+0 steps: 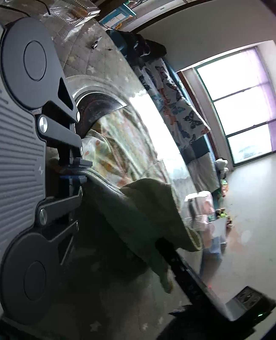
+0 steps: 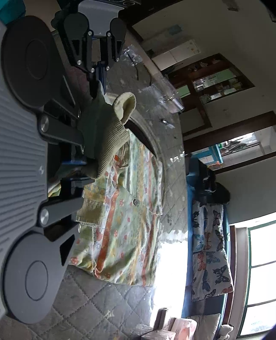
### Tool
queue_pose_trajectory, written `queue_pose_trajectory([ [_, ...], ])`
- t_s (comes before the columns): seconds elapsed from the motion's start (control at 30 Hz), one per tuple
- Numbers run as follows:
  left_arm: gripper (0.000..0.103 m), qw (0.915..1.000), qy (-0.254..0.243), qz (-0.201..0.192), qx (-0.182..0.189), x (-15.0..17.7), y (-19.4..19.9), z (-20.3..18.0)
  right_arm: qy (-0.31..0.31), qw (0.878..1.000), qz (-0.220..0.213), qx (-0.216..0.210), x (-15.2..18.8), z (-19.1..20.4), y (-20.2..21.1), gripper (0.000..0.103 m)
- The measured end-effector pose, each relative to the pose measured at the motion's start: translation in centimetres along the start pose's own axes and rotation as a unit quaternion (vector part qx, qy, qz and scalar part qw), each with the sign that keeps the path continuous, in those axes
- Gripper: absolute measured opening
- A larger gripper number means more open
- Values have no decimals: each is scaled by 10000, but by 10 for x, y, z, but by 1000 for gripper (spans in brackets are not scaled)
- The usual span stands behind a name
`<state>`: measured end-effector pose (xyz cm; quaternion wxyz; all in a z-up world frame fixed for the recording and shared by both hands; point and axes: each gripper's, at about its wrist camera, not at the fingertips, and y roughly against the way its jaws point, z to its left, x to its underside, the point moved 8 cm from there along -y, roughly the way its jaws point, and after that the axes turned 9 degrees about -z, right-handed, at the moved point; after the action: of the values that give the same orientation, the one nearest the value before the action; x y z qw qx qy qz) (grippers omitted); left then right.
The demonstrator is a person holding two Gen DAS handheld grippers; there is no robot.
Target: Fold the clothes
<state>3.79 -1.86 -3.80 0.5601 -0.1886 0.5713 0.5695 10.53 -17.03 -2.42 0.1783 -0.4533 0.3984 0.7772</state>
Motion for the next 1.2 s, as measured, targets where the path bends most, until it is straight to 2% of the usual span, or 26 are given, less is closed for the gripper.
queue_pose_trajectory([
  [0.13, 6, 9997, 93, -204, 118, -15, 21, -4, 88, 9998, -162, -33, -2, 7, 24, 8],
  [0.33, 6, 9983, 330, -254, 417, -26, 61, -15, 201, 9995, -124, -199, 2, 25, 66, 8],
  [0.5, 6, 9965, 677, -204, 449, -31, 64, -8, 307, 9991, -64, -289, -5, 28, 66, 8],
  [0.7, 6, 9951, 952, -132, 248, -44, 26, 23, 427, 9988, -97, -234, -39, 13, 32, 8],
  [0.93, 6, 9925, 1226, -13, -9, -60, -31, 71, 682, 9977, -13, 4, -87, -10, -34, 8],
  [1.07, 6, 9902, 1369, 218, -188, -48, -56, 84, 723, 9968, 250, 219, -91, -28, -84, 8],
  [1.2, 7, 9868, 1511, 448, -366, -36, -80, 96, 555, 9966, 445, 416, -80, -47, -127, 9],
])
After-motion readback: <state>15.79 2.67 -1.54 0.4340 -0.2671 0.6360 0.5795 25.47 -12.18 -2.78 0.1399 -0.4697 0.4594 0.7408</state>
